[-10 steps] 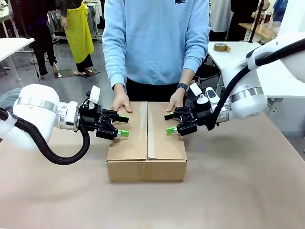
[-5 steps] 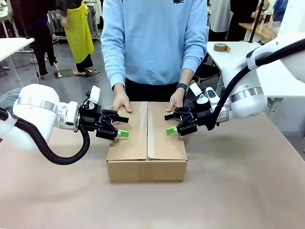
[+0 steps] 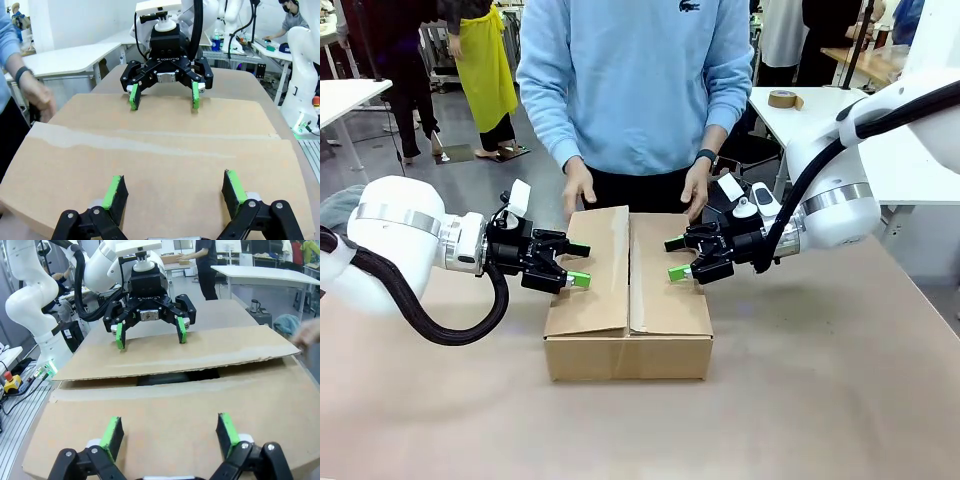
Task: Pack the gift set into the box.
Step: Press and hold the closed box until the human finishes sealing it.
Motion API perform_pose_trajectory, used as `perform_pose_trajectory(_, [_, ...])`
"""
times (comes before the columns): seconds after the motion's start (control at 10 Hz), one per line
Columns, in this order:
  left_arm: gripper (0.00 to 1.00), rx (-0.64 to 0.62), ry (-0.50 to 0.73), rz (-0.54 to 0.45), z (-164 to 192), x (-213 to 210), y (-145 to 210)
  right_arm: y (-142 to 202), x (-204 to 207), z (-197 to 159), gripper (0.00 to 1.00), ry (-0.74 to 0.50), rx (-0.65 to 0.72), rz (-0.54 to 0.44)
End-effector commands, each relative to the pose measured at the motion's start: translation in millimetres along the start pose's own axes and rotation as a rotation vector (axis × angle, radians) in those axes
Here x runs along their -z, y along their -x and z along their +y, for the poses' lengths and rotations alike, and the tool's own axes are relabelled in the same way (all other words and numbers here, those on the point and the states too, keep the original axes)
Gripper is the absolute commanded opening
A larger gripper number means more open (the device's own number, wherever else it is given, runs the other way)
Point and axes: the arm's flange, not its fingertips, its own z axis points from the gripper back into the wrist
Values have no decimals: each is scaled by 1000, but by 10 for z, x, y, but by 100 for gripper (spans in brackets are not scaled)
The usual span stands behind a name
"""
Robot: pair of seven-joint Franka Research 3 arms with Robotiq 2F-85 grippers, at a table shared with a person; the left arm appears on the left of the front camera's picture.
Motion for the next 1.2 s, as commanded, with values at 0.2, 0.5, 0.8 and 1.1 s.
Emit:
perform_pose_trajectory(0.2, [100, 0, 1, 4, 3, -1, 7, 26, 26, 1, 100, 6, 1, -1])
perform_pose_trajectory(0.5, [100, 0, 1, 4, 3, -1, 7, 26, 26, 1, 100, 6, 1, -1])
perform_pose_trajectory(0.8, [100, 0, 1, 4, 3, -1, 7, 26, 26, 1, 100, 6, 1, -1])
perform_pose_trajectory(1.1, [100, 0, 1, 4, 3, -1, 7, 26, 26, 1, 100, 6, 1, -1])
